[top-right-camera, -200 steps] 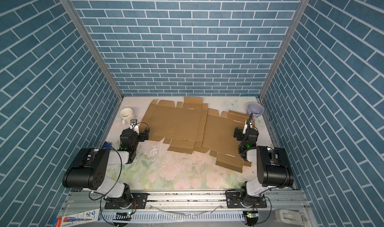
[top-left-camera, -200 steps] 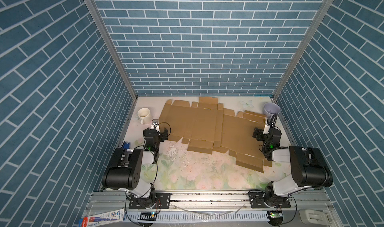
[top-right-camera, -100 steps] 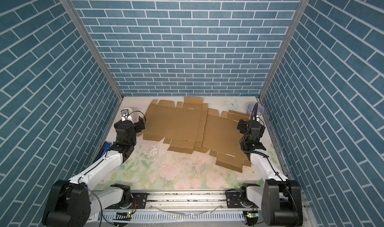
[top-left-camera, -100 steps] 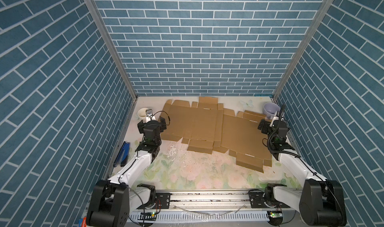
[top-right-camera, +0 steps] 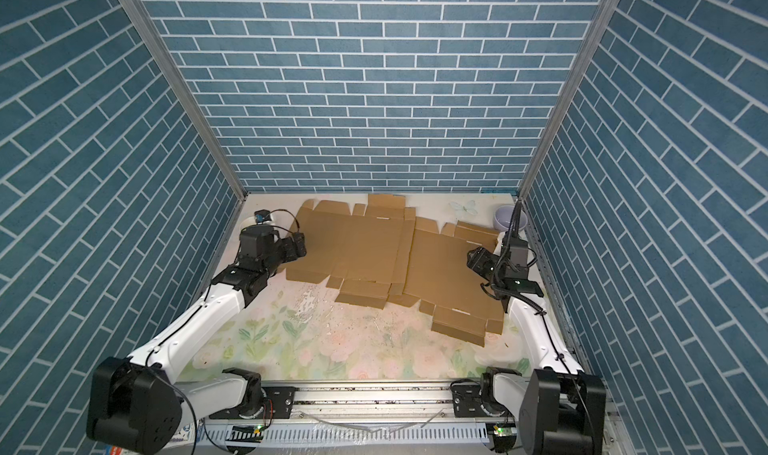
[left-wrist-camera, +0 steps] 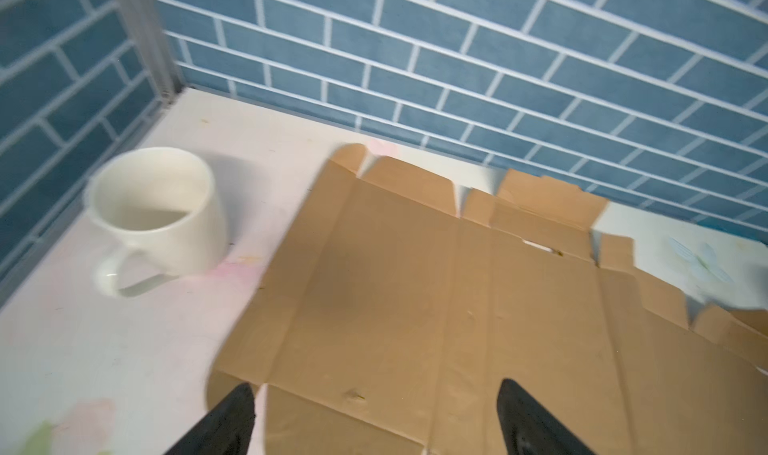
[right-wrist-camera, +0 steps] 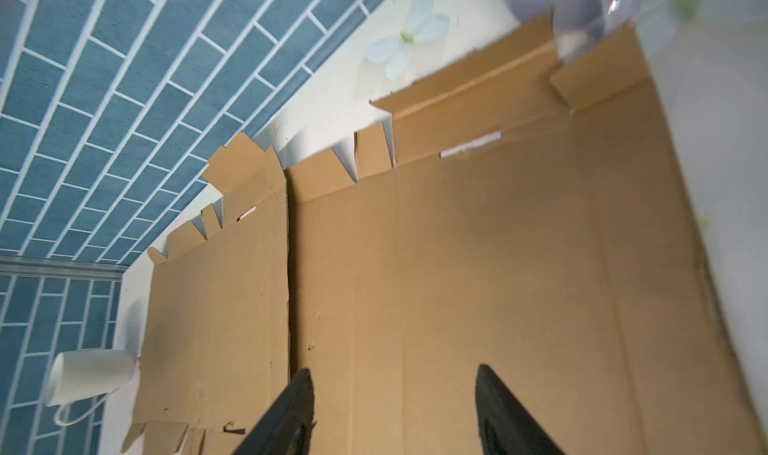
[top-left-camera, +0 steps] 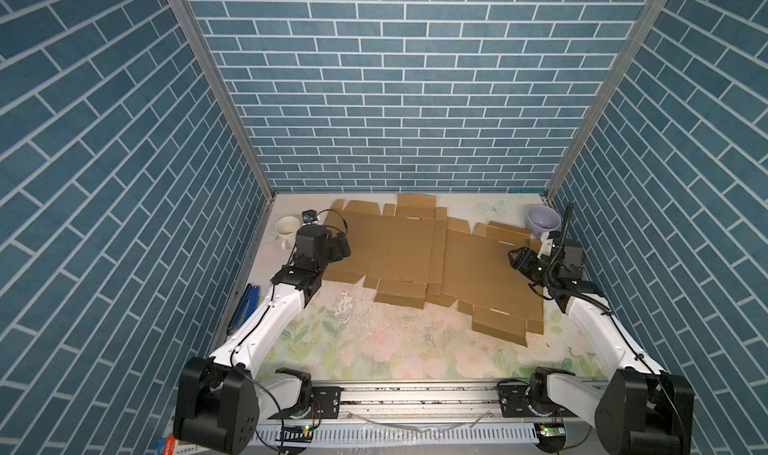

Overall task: Fold the paper box
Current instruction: 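Reach both grippers forward to the cardboard blank's middle fold edges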

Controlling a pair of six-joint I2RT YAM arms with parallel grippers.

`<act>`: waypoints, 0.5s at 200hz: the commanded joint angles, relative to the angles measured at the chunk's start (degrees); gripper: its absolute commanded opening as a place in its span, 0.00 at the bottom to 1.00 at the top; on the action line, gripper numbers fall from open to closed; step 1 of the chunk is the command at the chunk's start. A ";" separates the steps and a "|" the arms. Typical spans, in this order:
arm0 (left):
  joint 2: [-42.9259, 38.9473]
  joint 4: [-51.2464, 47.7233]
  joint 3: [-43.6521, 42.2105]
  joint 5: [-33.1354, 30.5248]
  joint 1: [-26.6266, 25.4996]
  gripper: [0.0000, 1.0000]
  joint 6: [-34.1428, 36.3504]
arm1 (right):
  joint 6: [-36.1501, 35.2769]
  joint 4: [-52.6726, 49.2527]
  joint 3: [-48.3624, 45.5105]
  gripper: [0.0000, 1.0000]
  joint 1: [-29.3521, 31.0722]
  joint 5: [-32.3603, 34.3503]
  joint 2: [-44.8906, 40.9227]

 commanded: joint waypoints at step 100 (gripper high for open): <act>30.81 12.55 6.76 20.35 -11.63 0.66 -4.75 | 21.26 28.18 9.61 0.56 20.90 -6.34 33.03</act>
